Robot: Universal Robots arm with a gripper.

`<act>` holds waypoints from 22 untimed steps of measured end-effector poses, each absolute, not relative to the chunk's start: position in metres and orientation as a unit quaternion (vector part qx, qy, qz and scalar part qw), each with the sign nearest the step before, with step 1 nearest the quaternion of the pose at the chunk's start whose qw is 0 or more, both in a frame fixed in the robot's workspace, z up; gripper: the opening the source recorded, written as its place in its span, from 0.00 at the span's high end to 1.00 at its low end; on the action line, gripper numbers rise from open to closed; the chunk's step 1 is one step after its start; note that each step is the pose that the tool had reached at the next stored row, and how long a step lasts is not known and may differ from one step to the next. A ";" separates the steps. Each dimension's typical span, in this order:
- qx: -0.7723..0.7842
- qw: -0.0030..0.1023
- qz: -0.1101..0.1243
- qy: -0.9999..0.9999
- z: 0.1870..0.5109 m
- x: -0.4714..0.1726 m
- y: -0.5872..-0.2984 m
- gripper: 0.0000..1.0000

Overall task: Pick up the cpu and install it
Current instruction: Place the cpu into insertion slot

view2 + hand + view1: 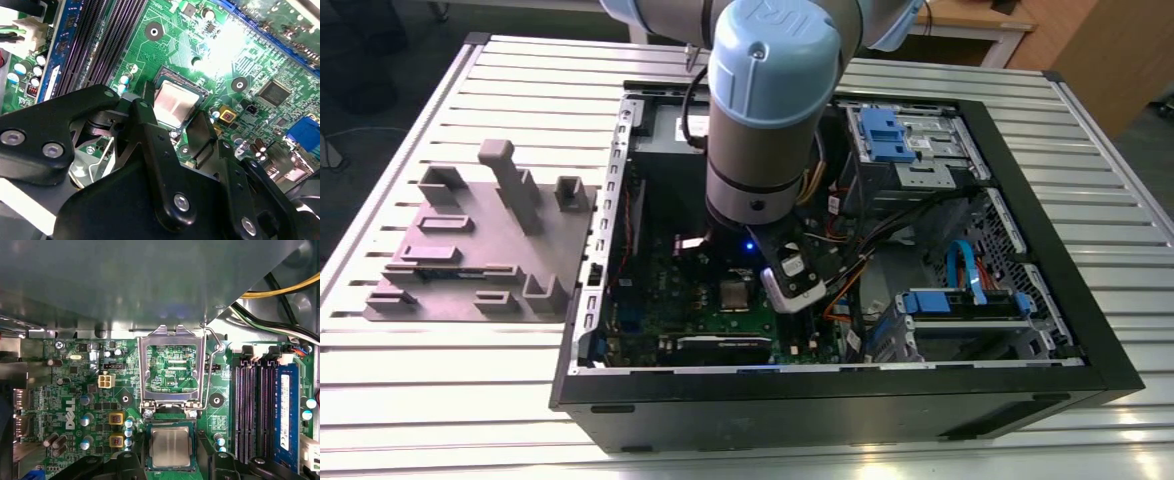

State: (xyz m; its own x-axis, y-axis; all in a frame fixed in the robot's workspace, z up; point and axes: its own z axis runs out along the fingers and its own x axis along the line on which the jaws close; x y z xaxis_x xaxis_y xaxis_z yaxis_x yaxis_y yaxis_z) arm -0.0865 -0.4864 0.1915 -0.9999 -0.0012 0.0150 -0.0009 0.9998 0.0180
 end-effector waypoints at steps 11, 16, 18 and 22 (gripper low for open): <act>0.001 0.007 -0.010 -1.000 0.191 -0.086 -0.489 0.57; 0.000 0.007 -0.009 -1.000 0.192 -0.086 -0.490 0.57; -0.001 0.007 -0.009 -1.000 0.192 -0.086 -0.490 0.57; -0.001 0.008 -0.010 -1.000 0.192 -0.086 -0.490 0.58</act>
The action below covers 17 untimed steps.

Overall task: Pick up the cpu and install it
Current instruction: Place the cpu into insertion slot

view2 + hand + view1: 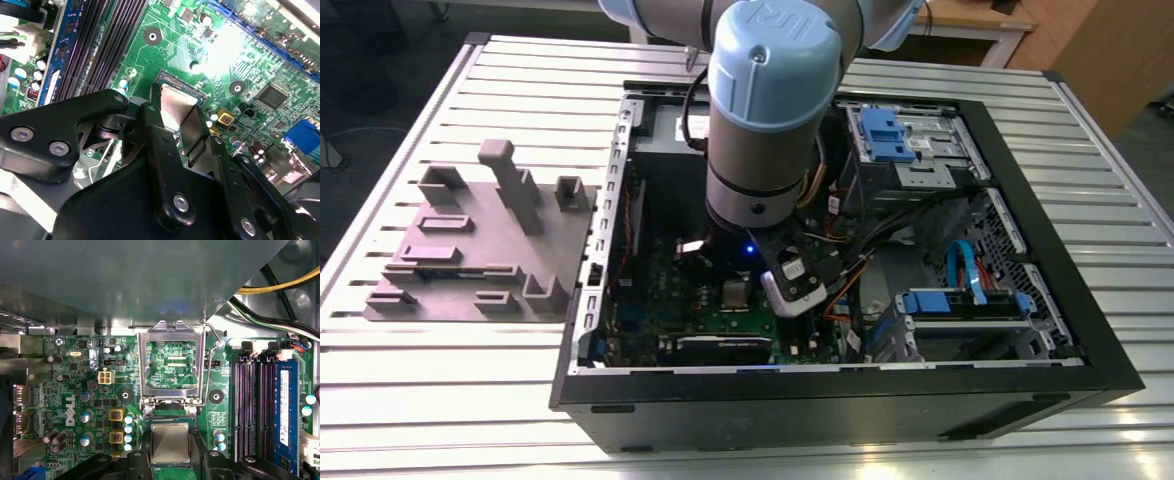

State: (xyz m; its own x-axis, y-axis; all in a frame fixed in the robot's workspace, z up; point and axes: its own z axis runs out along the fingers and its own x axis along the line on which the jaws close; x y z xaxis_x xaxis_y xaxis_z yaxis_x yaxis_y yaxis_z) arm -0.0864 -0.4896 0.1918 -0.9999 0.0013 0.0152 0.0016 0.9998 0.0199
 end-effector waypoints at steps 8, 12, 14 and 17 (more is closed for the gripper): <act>-0.001 0.008 -0.011 -1.000 0.193 -0.086 -0.490 0.60; -0.001 0.007 -0.011 -1.000 0.195 -0.086 -0.490 0.61; -0.001 0.007 -0.011 -1.000 0.195 -0.086 -0.490 0.61; -0.001 0.008 -0.011 -1.000 0.195 -0.086 -0.490 0.61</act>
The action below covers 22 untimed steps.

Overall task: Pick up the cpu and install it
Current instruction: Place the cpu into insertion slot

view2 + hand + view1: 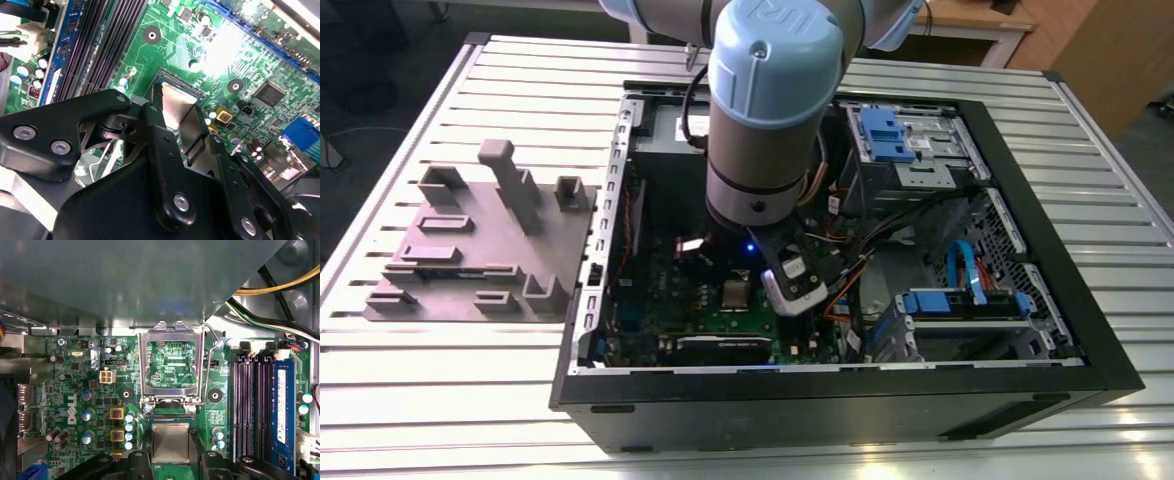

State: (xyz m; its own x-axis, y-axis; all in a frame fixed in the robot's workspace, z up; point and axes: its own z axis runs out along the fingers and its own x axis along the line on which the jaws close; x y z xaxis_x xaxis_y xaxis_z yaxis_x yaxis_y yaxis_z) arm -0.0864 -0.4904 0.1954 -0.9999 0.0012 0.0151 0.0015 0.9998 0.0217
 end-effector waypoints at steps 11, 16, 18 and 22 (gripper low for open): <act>-0.002 0.008 -0.011 -1.000 0.193 -0.086 -0.491 0.61; -0.002 0.007 -0.011 -1.000 0.193 -0.086 -0.491 0.61; -0.002 0.007 -0.011 -1.000 0.193 -0.086 -0.491 0.61; -0.002 0.007 -0.011 -1.000 0.193 -0.086 -0.491 0.61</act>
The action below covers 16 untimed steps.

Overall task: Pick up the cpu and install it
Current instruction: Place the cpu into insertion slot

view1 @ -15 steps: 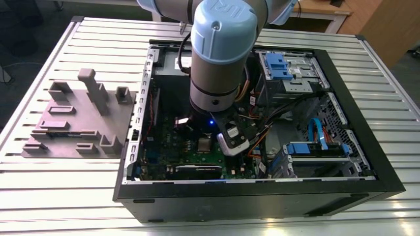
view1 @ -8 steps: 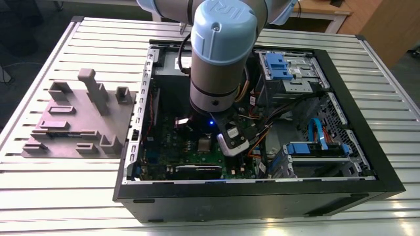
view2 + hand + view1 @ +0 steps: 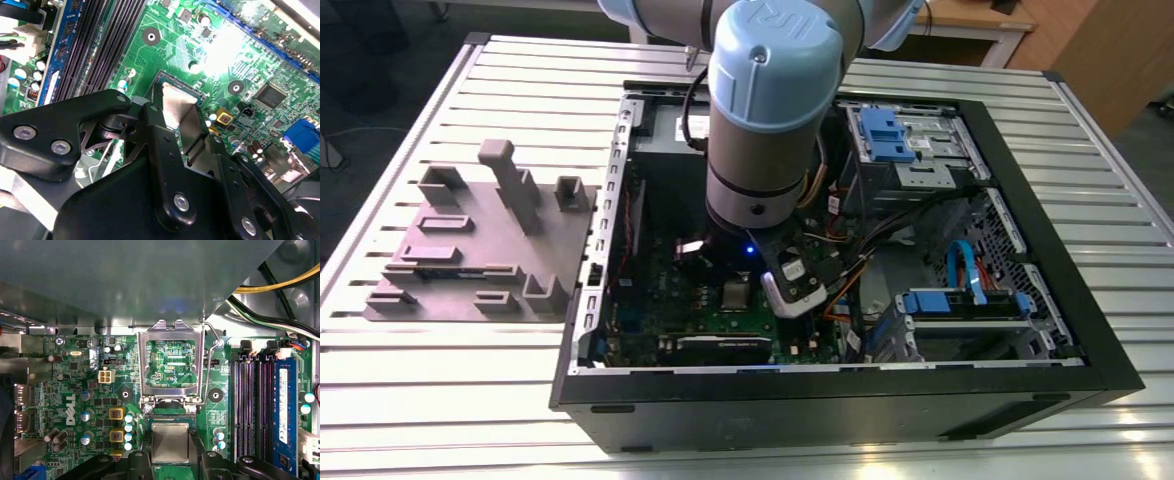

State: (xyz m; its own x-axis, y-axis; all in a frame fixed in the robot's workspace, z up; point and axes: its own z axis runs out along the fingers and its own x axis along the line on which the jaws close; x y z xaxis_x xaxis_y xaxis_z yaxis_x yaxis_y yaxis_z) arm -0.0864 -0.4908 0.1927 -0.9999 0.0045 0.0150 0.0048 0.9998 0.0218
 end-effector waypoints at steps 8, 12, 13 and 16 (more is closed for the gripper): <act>-0.002 0.007 -0.011 -1.000 0.193 -0.086 -0.491 0.53; -0.002 0.007 -0.011 -1.000 0.198 -0.086 -0.491 0.53; -0.002 0.007 -0.011 -1.000 0.201 -0.086 -0.491 0.53; -0.002 0.008 -0.011 -1.000 0.206 -0.086 -0.491 0.53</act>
